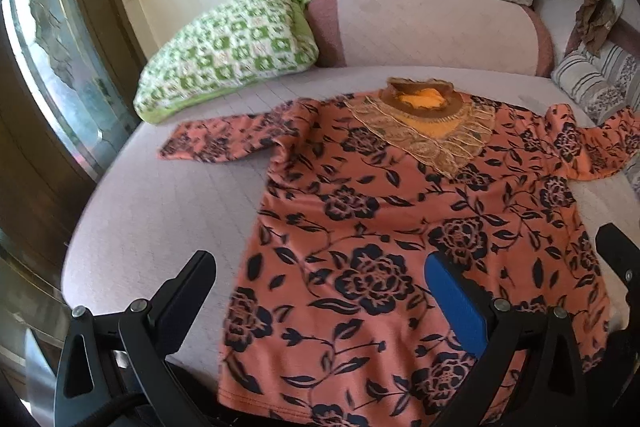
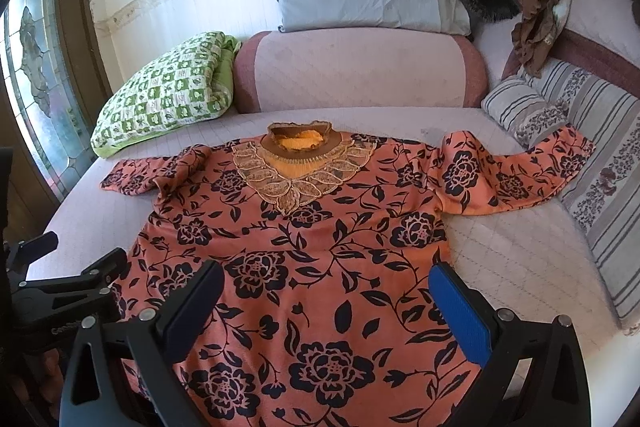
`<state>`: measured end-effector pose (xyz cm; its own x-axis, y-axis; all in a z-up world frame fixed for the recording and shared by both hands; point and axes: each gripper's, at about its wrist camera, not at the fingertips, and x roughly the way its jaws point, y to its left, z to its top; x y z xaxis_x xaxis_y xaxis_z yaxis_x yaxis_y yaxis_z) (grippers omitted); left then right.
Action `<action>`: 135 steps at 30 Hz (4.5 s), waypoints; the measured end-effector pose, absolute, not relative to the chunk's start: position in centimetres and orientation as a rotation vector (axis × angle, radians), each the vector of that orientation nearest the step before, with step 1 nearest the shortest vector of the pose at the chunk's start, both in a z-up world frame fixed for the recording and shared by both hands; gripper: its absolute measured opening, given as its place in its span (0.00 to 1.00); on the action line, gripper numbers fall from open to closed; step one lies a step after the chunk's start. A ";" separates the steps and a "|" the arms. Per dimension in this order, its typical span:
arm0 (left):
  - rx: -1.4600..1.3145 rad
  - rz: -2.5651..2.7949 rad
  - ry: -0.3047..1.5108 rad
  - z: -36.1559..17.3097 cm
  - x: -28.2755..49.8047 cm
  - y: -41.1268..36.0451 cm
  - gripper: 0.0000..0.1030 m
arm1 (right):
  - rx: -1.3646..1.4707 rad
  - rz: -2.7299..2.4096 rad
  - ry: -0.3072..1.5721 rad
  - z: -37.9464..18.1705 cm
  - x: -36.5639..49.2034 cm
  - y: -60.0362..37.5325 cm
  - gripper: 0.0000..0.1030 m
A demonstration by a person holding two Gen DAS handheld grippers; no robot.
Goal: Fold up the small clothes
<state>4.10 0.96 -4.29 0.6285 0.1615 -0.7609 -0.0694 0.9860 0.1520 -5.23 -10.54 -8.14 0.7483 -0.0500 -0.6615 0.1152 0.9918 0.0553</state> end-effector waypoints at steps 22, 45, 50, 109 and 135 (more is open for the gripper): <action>-0.009 0.004 1.118 -14.1 10.8 2.6 1.00 | 0.698 -0.736 0.641 -15.1 7.5 -53.1 0.57; -0.273 0.080 0.864 -11.1 7.3 12.1 1.00 | 0.410 0.108 0.555 -1.9 21.3 -18.6 0.08; -0.279 0.067 0.835 -11.1 8.2 13.9 1.00 | 0.234 0.306 0.880 -13.3 26.0 -4.3 0.92; 0.095 -0.110 0.944 -15.2 26.8 3.5 0.74 | 0.373 -0.023 0.995 -17.7 20.0 -25.9 0.75; -0.735 0.320 0.805 -16.7 28.4 37.0 0.82 | 0.183 0.081 0.944 -17.7 16.8 -13.8 0.78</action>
<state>28.37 36.96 -16.65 0.6636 -0.0098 -0.7481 -0.5206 0.7121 -0.4711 16.75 -13.81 -17.70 0.5848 0.1493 -0.7973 0.0108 0.9814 0.1917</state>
